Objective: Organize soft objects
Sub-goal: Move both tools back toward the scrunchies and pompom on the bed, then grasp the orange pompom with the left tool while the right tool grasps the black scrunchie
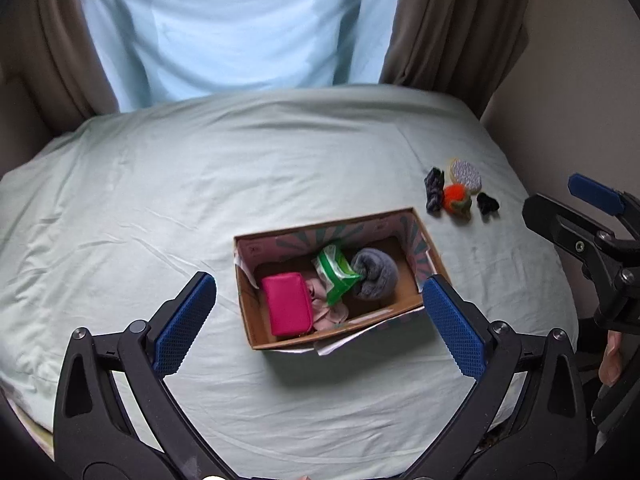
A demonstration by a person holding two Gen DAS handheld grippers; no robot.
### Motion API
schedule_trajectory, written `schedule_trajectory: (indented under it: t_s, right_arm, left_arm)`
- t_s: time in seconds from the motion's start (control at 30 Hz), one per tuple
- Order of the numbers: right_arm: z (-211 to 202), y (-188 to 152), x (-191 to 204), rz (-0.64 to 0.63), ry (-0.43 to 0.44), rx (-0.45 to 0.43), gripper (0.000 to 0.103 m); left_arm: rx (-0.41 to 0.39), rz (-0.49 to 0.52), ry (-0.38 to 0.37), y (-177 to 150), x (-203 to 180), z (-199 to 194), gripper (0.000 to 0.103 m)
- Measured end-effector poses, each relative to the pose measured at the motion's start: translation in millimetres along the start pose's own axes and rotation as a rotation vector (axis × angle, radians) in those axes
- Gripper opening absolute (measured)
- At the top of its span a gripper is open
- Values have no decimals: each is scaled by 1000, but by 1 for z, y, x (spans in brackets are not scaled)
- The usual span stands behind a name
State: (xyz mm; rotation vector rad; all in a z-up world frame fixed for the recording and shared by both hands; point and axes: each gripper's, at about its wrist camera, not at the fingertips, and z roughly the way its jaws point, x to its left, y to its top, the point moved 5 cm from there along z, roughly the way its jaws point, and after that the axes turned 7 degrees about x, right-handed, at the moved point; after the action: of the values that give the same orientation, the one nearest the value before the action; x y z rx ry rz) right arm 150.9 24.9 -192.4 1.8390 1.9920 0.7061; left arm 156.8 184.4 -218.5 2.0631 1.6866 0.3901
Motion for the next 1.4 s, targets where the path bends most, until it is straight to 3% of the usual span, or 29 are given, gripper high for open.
schedule_trajectory:
  t_s: [0.2, 0.33, 0.67, 0.97, 1.2, 1.4]
  right_arm:
    - [-69, -15, -37, 58, -74, -143, 103]
    - [-98, -28, -70, 109, -77, -195, 103]
    - [-125, -45, -175, 123, -116, -241, 103]
    - [-77, -48, -285, 121, -135, -205, 103]
    - [2, -55, -353, 173, -137, -152, 103]
    - [77, -63, -385, 180, -147, -145, 103]
  left_arm:
    - [-169, -20, 59, 6, -31, -69, 103]
    - [-202, -47, 70, 4, -60, -88, 103]
    - [-242, -62, 85, 20, -166, -70, 103]
    - [-219, -111, 82, 39, -262, 20, 103]
    - [-180, -133, 63, 52, -306, 124, 103]
    - [-137, -132, 24, 63, -326, 220, 103]
